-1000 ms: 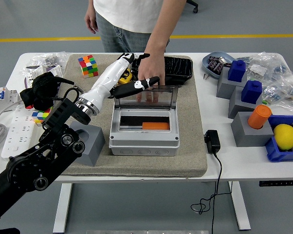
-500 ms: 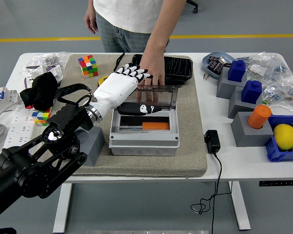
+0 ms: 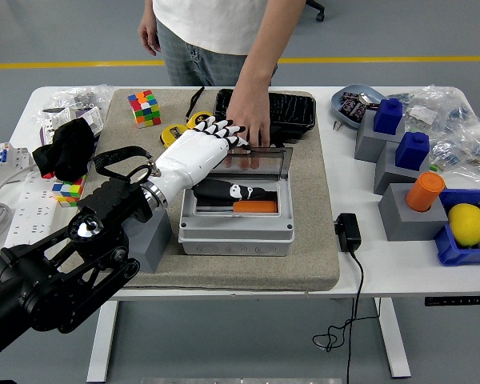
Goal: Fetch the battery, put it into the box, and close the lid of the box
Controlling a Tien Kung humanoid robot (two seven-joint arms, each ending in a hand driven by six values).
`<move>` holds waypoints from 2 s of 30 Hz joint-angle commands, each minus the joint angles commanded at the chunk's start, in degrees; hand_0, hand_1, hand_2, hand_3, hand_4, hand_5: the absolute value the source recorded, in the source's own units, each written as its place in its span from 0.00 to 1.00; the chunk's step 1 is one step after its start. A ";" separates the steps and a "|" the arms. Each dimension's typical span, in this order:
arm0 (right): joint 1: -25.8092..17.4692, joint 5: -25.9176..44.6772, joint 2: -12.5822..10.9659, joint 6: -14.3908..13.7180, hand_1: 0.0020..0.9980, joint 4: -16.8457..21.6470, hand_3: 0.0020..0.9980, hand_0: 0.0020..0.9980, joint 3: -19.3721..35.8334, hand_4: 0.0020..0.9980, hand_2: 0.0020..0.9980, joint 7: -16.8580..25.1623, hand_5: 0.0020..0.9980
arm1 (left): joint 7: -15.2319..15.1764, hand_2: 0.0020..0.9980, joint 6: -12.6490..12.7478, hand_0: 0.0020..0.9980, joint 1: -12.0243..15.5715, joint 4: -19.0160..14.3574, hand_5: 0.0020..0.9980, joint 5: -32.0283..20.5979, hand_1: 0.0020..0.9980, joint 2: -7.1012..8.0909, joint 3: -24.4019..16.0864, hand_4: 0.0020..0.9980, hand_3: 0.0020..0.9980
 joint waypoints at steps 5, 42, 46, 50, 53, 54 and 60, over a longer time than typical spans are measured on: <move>0.05 -0.18 -0.02 0.08 0.79 0.09 0.80 0.91 0.21 1.00 0.77 -0.01 1.00 | 0.62 0.84 -0.80 1.00 0.48 -1.85 1.00 -0.16 1.00 0.81 1.65 1.00 0.55; 0.20 -0.62 0.37 0.34 0.77 0.11 0.80 0.88 0.99 1.00 0.77 -0.22 1.00 | -1.25 0.86 -18.45 0.83 14.13 -12.84 0.94 -42.54 0.88 -5.34 -30.28 1.00 0.83; 0.12 -0.42 0.42 0.28 0.77 0.08 0.80 0.88 0.81 1.00 0.77 -0.21 1.00 | -6.53 0.86 -11.89 0.83 15.76 -11.54 0.94 -52.06 0.88 -6.83 -37.79 1.00 0.83; -0.03 -0.37 0.46 0.17 0.77 0.02 0.80 0.89 0.81 1.00 0.77 -0.20 1.00 | -7.96 0.97 -2.63 0.95 17.65 -11.85 1.00 -61.74 0.99 -6.45 -44.36 1.00 0.95; -0.11 -0.50 0.39 0.12 0.77 0.00 0.80 0.89 1.04 1.00 0.77 -0.15 1.00 | -4.65 0.97 3.50 0.95 19.48 -12.08 1.00 -59.30 0.99 -5.51 -46.20 1.00 0.95; -0.17 -0.52 0.38 0.12 0.77 -0.03 0.80 0.89 1.11 1.00 0.77 -0.13 1.00 | -3.62 0.97 4.76 0.95 20.33 -11.77 1.00 -56.69 0.99 -5.09 -46.38 1.00 0.95; -0.30 -0.74 0.46 0.15 0.77 -0.01 0.80 0.88 1.45 1.00 0.77 -0.07 1.00 | -2.66 1.00 4.17 1.00 23.81 -9.57 1.00 -42.54 1.00 -4.77 -47.87 1.00 0.96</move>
